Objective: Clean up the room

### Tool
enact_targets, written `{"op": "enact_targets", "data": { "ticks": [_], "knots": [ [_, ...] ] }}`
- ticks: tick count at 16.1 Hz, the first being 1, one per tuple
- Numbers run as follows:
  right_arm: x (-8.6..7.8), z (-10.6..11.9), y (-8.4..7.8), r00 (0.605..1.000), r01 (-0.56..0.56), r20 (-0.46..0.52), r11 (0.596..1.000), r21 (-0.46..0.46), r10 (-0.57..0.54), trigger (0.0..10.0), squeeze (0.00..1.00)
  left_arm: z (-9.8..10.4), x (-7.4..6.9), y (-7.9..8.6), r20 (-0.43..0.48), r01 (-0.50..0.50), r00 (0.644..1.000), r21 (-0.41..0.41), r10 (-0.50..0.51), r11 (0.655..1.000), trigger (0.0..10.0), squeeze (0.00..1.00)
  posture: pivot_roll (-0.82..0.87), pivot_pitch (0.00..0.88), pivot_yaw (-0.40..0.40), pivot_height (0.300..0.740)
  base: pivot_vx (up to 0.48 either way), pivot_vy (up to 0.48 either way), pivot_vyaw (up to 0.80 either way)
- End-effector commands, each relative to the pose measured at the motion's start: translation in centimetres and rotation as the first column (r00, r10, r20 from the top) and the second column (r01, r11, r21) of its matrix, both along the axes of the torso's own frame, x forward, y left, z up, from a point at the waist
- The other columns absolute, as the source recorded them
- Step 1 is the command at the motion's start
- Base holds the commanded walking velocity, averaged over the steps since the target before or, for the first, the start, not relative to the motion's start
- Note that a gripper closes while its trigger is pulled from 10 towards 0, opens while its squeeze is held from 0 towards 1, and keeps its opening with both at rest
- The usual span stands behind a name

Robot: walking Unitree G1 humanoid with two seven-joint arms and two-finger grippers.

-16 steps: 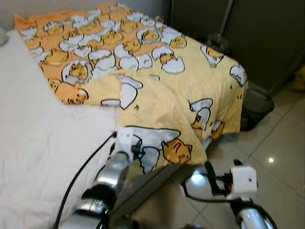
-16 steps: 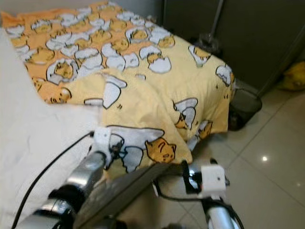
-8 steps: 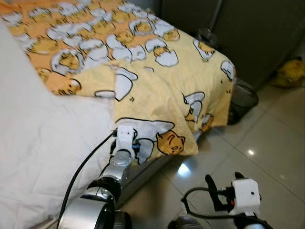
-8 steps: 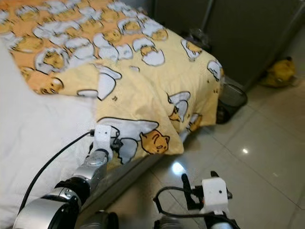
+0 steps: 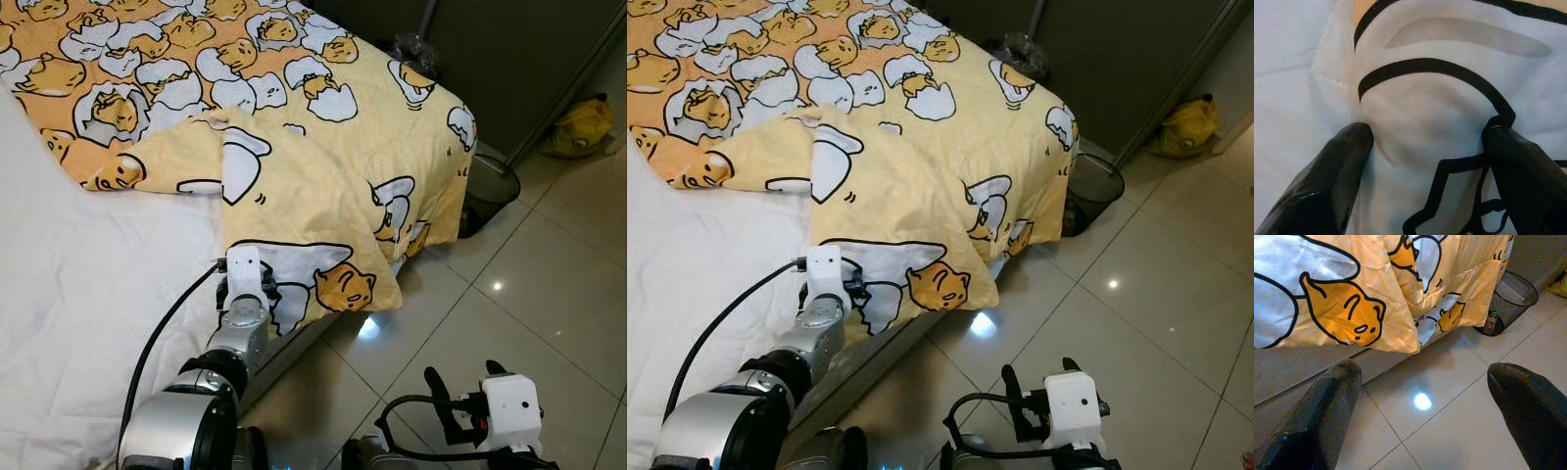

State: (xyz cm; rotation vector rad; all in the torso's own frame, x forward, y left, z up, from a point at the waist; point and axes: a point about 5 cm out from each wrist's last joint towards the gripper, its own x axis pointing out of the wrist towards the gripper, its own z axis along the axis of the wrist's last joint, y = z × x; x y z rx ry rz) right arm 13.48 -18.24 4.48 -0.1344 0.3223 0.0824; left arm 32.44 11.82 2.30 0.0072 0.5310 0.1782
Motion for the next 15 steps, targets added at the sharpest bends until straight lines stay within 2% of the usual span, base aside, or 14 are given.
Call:
{"op": "enact_targets", "data": {
  "ticks": [1, 2, 4, 7, 9, 11, 14, 15],
  "knots": [
    [-0.1, 0.2, -0.2, 1.000, -0.006, -0.009, 1.000, -0.015, 0.006, 10.0, 0.00, -1.9, -1.6, -0.6, -0.122, 0.023, 0.992, -0.028, -0.026, 0.999, 10.0, 0.00, -0.21, 0.195, -0.065, 0.720, 0.000, 0.000, 0.00],
    [0.0, 0.1, -0.3, 1.000, -0.010, -0.013, 1.000, -0.016, 0.010, 10.0, 0.00, -2.7, -2.2, -0.7, -0.166, 0.032, 0.985, -0.045, -0.039, 0.998, 0.0, 0.00, -0.21, 0.193, -0.067, 0.720, 0.000, 0.000, 0.00],
    [0.1, 0.1, -0.3, 1.000, -0.014, -0.016, 1.000, -0.019, 0.013, 10.0, 0.00, -3.0, -2.6, -0.7, -0.177, 0.049, 0.983, -0.035, -0.055, 0.998, 0.0, 0.00, -0.22, 0.192, -0.068, 0.720, 0.000, 0.000, 0.00],
    [0.2, 0.0, -0.6, 1.000, -0.013, -0.021, 1.000, -0.026, 0.012, 10.0, 0.00, -3.2, -2.8, 0.0, -0.179, 0.105, 0.979, 0.058, -0.093, 0.993, 0.0, 0.00, -0.22, 0.183, -0.072, 0.720, 0.000, 0.000, 0.00],
    [0.3, 0.0, -0.6, 1.000, -0.014, -0.022, 1.000, -0.027, 0.013, 10.0, 0.00, -3.3, -2.8, 0.1, -0.180, 0.105, 0.979, 0.050, -0.095, 0.993, 0.0, 0.00, -0.22, 0.182, -0.073, 0.720, 0.000, 0.000, 0.00],
    [0.6, 0.2, -0.7, 1.000, -0.007, -0.010, 1.000, -0.030, 0.007, 10.0, 0.00, -3.2, -2.8, -0.8, -0.177, 0.220, 0.963, 0.065, -0.205, 0.973, 0.0, 0.00, -0.22, 0.178, -0.073, 0.720, 0.000, 0.000, 0.00],
    [0.9, 0.1, -0.8, 1.000, -0.001, -0.008, 1.000, -0.028, 0.000, 10.0, 0.00, -3.0, -2.5, -0.7, -0.160, 0.235, 0.962, 0.071, -0.221, 0.969, 0.0, 0.00, -0.21, 0.171, -0.072, 0.720, 0.000, 0.000, 0.00],
    [1.2, -0.2, -0.7, 1.000, -0.008, -0.005, 0.999, -0.031, 0.007, 10.0, 0.00, -3.1, -2.7, -0.6, -0.167, 0.271, 0.953, 0.089, -0.254, 0.958, 0.0, 0.00, -0.20, 0.145, -0.069, 0.720, 0.000, 0.000, 0.00]
  ]
}}
